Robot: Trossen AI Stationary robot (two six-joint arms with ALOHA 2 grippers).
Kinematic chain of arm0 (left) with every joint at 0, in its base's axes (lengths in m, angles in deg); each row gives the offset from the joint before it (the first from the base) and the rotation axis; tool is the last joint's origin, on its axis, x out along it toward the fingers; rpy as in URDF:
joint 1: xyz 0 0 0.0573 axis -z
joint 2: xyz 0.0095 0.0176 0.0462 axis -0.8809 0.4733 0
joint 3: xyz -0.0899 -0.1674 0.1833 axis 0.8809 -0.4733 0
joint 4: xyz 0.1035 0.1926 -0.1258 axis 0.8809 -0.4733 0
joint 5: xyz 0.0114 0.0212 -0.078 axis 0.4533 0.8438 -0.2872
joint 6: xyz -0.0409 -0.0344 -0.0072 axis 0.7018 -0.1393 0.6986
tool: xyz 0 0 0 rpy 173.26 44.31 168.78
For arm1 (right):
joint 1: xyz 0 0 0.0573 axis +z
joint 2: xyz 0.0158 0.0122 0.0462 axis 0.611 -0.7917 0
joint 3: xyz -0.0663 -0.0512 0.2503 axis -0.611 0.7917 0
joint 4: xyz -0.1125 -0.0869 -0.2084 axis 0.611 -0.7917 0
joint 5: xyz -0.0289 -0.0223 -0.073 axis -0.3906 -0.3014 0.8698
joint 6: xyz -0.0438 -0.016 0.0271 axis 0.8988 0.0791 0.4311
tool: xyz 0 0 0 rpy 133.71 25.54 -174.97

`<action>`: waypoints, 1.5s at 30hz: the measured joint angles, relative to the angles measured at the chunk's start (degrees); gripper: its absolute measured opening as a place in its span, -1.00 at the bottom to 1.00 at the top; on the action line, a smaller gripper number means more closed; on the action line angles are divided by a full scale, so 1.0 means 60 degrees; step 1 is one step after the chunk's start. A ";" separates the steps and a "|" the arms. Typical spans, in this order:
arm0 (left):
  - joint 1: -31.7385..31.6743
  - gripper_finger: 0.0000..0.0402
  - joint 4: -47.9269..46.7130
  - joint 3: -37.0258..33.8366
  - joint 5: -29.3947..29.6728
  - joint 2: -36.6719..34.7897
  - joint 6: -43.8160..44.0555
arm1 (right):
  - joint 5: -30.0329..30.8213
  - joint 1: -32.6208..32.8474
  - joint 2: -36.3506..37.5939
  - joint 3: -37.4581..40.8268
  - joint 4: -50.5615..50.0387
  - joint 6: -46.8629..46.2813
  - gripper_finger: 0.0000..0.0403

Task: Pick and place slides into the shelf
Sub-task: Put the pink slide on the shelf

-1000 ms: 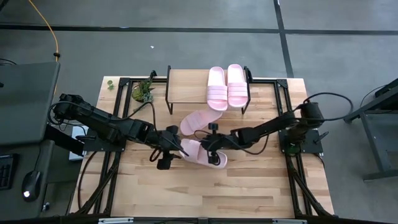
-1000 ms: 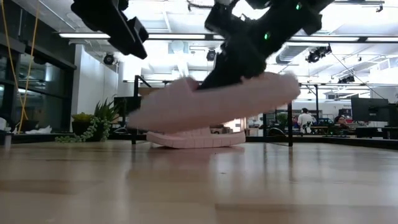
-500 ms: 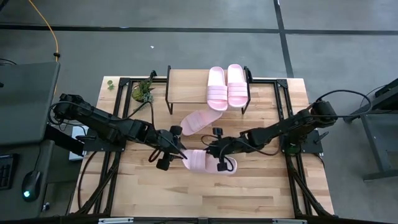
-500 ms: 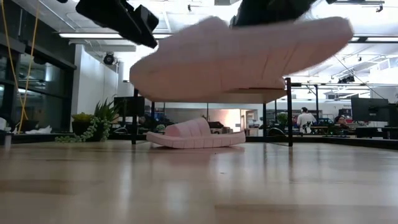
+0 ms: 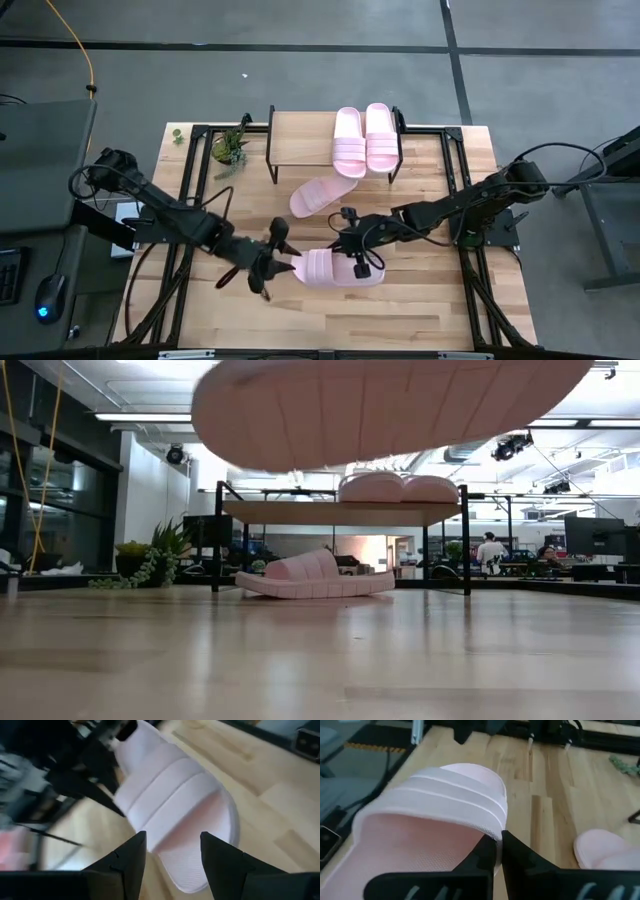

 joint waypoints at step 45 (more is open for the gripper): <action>0.1184 -0.15 0.1581 0.0000 0.1803 -0.0004 -0.0647 | 0.0063 -0.0073 -0.0585 -0.0004 0.3256 0.0943 -1.00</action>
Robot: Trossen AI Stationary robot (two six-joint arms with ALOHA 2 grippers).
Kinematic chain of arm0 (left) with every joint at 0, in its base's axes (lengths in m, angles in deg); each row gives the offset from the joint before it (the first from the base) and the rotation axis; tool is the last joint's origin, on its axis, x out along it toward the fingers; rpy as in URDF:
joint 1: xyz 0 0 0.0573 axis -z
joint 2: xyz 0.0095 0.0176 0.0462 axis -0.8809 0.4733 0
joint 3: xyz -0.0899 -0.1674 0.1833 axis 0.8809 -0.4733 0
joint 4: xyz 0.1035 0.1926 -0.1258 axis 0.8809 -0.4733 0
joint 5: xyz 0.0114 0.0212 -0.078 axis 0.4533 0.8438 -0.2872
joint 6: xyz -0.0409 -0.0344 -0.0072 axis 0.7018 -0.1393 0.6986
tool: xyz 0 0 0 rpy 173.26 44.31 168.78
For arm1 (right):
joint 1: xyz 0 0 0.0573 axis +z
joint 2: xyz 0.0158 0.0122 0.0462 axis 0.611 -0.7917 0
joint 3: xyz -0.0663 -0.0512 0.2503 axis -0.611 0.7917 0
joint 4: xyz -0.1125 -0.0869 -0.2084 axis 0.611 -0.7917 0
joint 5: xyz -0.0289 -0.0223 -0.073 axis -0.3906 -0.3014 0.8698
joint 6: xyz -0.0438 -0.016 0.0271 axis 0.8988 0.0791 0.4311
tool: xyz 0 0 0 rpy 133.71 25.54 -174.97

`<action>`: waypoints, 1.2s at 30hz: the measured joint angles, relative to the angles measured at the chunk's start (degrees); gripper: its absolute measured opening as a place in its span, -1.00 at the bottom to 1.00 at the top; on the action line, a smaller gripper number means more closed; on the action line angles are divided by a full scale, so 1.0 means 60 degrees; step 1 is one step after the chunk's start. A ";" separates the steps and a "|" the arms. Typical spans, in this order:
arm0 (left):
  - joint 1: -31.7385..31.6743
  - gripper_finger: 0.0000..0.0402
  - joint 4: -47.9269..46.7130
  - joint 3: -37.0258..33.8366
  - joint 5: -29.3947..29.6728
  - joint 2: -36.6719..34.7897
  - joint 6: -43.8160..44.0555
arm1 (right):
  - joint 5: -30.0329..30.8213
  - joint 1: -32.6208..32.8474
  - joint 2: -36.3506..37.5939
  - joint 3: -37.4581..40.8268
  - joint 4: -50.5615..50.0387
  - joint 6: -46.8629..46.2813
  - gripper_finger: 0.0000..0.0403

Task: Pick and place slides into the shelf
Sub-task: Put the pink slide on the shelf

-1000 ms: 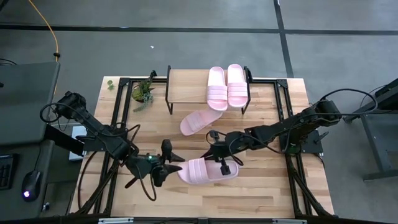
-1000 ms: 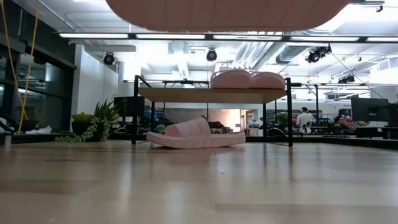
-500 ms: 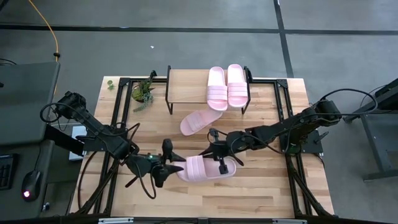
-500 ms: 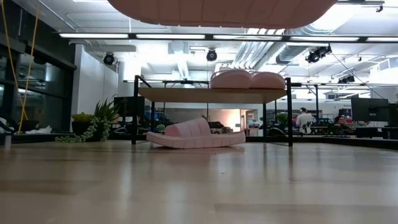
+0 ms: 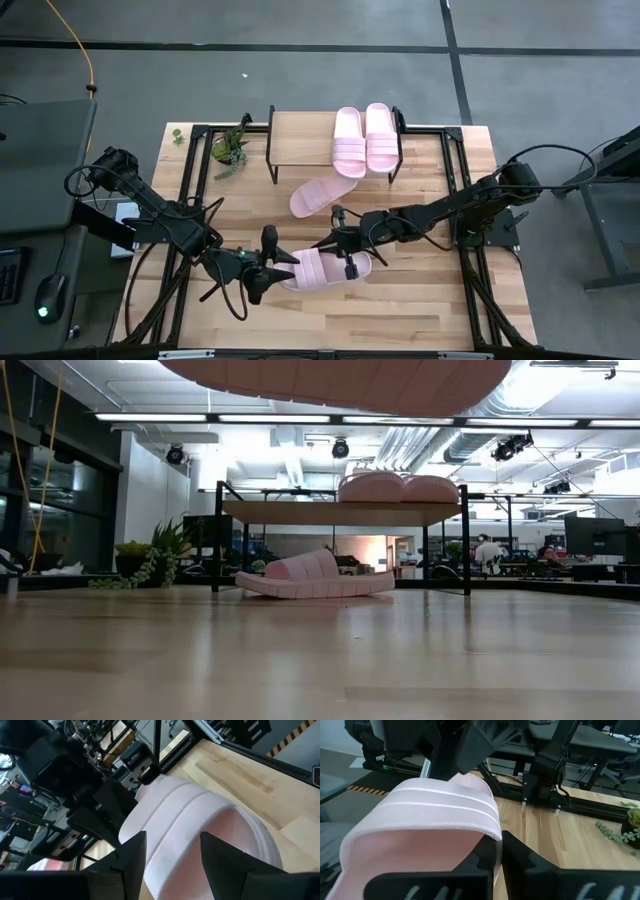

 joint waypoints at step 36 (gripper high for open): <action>0.0001 -0.15 -0.0051 0.0000 0.0619 0.0000 0.0180 | 0.0356 -0.0058 -0.0061 0.0004 0.1353 -0.1571 -1.00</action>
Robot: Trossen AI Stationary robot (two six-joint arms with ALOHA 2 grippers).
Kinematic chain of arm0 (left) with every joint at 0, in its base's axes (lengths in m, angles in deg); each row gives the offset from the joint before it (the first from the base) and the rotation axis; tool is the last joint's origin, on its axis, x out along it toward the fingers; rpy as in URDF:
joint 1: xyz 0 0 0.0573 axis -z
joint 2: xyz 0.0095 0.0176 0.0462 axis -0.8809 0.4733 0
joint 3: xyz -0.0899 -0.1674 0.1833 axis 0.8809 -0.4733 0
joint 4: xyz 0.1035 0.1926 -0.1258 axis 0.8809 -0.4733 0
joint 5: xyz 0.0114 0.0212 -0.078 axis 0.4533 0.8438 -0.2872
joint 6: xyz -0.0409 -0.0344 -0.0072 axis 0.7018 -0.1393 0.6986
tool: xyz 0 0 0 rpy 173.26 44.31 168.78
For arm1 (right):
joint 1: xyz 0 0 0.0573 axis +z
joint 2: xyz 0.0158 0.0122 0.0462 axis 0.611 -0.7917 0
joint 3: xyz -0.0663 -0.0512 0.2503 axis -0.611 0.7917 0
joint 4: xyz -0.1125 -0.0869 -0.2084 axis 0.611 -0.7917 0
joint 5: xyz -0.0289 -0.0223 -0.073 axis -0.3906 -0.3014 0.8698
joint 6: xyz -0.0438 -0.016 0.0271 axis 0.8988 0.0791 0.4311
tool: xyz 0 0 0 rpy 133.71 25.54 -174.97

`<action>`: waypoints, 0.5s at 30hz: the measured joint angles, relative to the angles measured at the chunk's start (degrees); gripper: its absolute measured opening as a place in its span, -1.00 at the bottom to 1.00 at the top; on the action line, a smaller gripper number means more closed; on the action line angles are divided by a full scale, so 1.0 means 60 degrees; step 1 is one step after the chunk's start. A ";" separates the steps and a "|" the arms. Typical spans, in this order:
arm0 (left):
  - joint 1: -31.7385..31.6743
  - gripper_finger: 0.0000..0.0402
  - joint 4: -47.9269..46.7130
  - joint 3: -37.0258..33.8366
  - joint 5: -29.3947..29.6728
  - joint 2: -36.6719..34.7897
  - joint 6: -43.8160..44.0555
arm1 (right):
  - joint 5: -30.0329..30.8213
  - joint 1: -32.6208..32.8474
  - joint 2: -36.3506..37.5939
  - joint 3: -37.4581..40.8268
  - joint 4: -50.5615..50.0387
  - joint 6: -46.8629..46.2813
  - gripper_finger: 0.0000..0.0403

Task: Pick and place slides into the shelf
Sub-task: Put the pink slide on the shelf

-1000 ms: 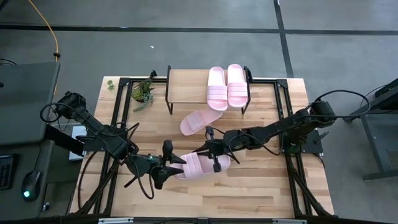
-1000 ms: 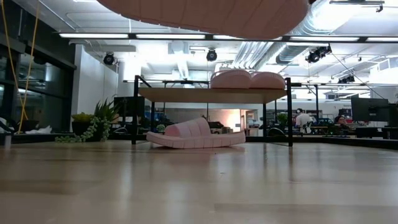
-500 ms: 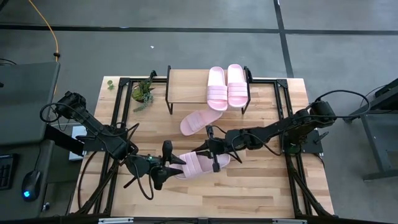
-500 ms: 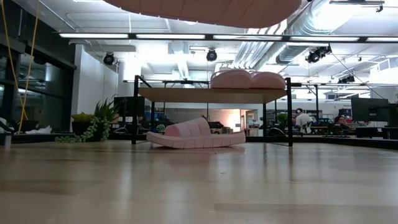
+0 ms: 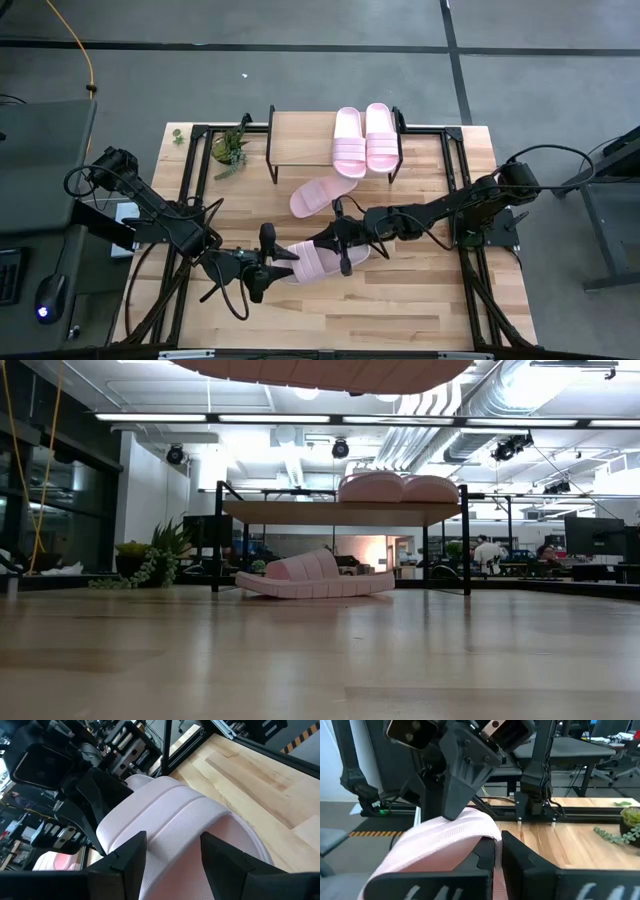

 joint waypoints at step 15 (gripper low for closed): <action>0.0004 -0.15 0.0040 0.0004 0.1077 0.0391 -0.1325 | 0.0439 -0.0001 0.0000 0.0004 0.0126 -0.0850 -1.00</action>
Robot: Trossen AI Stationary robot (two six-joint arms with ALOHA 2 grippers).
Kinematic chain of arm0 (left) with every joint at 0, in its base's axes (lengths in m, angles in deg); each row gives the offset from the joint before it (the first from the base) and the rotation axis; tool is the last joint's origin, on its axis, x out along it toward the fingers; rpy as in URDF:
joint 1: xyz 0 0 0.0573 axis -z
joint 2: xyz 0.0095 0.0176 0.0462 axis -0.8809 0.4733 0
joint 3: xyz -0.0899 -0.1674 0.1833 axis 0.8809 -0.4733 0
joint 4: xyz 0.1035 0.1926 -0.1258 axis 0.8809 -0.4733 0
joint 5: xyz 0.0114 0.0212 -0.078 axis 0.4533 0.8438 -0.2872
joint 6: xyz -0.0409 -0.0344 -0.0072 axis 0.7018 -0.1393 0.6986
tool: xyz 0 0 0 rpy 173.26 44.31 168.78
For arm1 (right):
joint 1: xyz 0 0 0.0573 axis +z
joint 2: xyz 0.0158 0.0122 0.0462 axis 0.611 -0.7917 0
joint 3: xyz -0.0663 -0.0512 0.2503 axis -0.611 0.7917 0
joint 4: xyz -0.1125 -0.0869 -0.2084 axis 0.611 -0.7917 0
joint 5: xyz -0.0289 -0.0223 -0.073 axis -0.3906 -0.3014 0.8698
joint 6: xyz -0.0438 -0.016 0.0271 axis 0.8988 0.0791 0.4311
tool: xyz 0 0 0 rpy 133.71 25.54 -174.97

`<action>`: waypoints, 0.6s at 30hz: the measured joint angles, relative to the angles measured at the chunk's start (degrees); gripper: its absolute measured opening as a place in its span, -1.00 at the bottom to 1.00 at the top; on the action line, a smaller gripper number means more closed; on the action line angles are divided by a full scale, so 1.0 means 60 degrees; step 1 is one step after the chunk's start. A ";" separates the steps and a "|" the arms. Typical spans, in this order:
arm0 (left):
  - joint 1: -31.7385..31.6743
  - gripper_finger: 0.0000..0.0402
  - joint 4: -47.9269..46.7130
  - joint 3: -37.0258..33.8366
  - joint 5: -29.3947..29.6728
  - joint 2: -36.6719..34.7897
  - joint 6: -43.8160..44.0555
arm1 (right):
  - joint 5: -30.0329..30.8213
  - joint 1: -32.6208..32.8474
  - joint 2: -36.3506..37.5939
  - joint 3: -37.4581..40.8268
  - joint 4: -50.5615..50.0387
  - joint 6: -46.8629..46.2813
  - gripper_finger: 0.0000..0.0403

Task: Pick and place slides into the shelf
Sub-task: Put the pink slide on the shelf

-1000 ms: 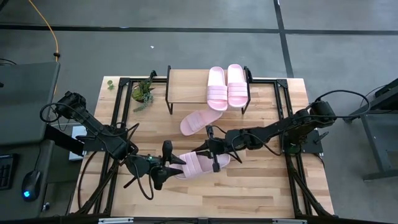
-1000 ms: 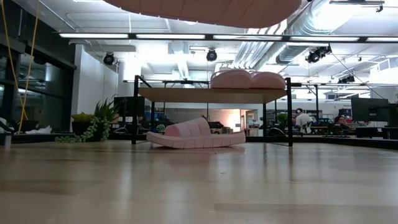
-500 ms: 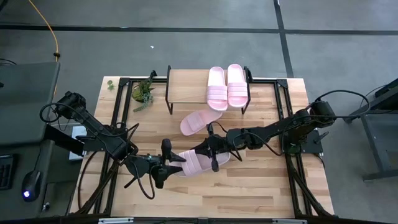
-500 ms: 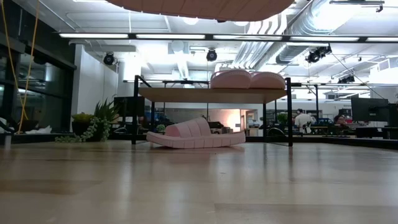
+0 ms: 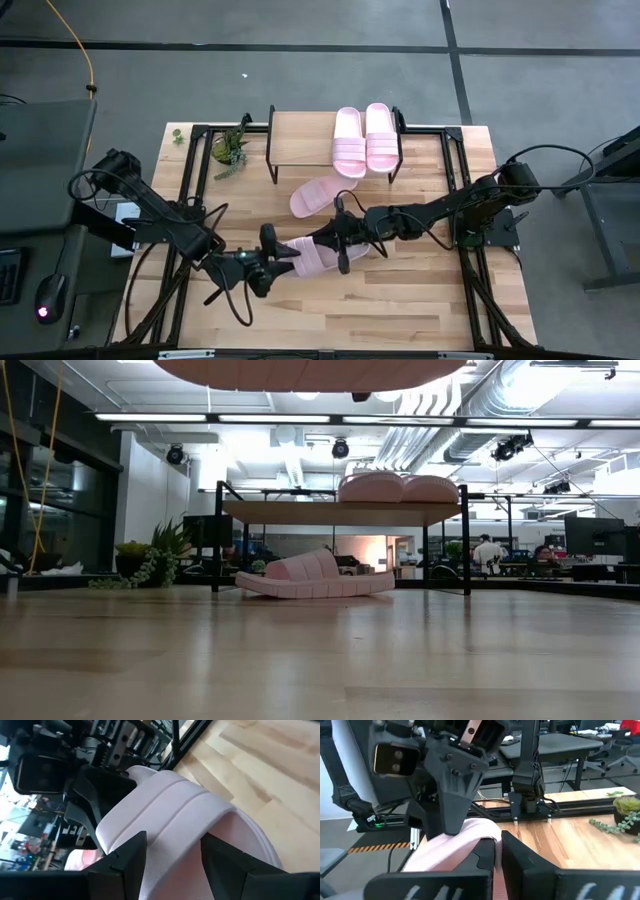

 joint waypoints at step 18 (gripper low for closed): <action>0.0199 -0.15 0.1046 -0.0004 0.1473 0.0224 -0.0951 | 0.0350 0.0005 0.0004 0.0007 -0.0117 -0.0770 -1.00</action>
